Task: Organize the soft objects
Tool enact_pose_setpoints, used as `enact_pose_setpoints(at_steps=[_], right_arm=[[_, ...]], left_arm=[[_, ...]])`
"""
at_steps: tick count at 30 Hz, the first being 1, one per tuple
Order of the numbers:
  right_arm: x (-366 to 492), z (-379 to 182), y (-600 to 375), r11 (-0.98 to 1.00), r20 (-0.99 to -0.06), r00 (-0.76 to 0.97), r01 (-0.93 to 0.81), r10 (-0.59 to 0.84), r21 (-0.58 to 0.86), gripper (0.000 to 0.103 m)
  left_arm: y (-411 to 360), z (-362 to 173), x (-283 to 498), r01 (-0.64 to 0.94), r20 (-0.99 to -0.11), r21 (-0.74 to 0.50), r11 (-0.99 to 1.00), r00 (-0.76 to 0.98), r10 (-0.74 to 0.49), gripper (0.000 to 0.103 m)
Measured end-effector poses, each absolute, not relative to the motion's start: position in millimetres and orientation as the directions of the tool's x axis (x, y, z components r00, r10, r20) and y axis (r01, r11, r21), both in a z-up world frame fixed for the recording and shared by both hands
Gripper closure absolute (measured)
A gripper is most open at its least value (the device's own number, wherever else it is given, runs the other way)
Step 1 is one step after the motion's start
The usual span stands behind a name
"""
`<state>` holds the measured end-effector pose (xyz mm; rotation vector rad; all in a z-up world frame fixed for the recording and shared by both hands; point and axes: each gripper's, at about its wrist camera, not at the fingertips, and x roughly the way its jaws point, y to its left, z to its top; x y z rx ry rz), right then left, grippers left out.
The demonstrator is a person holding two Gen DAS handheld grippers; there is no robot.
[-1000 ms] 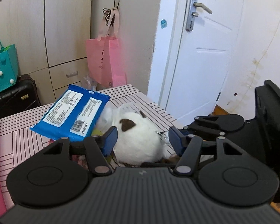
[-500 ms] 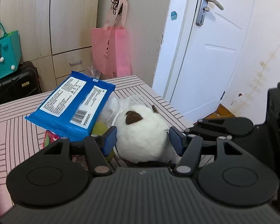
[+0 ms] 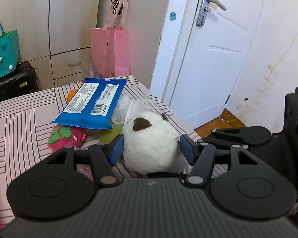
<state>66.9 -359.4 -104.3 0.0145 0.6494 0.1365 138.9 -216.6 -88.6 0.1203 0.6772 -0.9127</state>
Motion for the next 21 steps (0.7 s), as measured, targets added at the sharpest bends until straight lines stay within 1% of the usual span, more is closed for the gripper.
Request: enact_pose_setpoints(at_steps=[6,10,16,21], right_arm=[[51.3,-92.7,-349.0,0.990,-0.626,0.768,-0.125,0.134,0.060,0.052],[43.8,-88.1,-337.6,0.989,-0.675,0.723,-0.118,0.143,0.084,0.052],[32.5,-79.1,-317.8,0.986,-0.711,0.683,-0.120,0.167,0.117,0.051],[23.4,-67.5,-294.3,0.978,-0.738,0.644,-0.166,0.202,0.123,0.051]], left_arm=[[-203.5,-77.5,126.6,0.756,-0.609,-0.223,0.615,0.385,-0.693,0.042],[-194.0,-75.8,121.5,0.730,-0.652,-0.270,0.628,0.342,-0.677,0.042],[-169.2,-69.4,106.2,0.712,-0.667,-0.296,0.637,0.323,-0.671,0.043],[-143.1,-58.6,96.8,0.687,-0.694,-0.319,0.653,0.300,-0.655,0.043]])
